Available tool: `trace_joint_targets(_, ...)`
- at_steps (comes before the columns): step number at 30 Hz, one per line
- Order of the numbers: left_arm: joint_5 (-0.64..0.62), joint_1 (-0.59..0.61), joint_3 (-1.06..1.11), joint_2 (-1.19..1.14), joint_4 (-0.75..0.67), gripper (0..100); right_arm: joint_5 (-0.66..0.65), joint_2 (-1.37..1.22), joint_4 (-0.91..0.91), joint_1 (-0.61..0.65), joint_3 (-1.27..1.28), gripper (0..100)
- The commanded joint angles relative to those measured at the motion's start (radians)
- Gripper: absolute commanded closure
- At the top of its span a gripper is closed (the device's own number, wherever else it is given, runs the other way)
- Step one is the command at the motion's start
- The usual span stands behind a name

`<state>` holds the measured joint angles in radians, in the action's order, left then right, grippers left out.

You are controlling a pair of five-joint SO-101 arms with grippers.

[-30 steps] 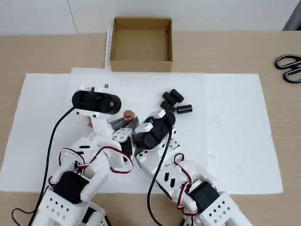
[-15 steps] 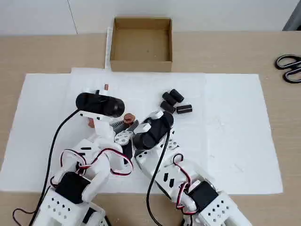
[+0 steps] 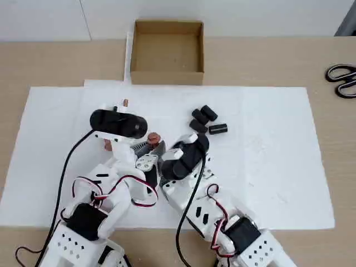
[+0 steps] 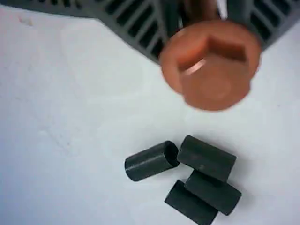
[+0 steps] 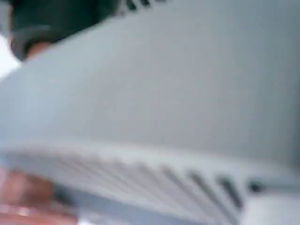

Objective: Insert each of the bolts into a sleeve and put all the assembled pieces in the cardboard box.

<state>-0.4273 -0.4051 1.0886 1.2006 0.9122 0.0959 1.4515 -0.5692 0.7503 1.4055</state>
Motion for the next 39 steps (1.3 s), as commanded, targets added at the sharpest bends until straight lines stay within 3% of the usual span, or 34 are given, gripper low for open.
trace_joint_targets(1, 0.017, 0.052, 0.025, -0.006, 0.000, 99, 0.003, 0.091, 0.016, -0.005, -0.023, 99.5)
trace_joint_targets(28, 0.020, -0.003, 0.022, -0.002, 0.144, 99, 0.003, 0.090, 0.016, -0.004, -0.021, 99.5)
trace_joint_targets(35, 0.021, -0.003, 0.021, -0.002, 0.120, 99, 0.003, 0.090, 0.016, -0.004, -0.021, 99.5)
trace_joint_targets(39, 0.018, 0.000, 0.021, -0.002, 0.120, 87, 0.003, 0.090, 0.016, -0.004, -0.021, 99.5)
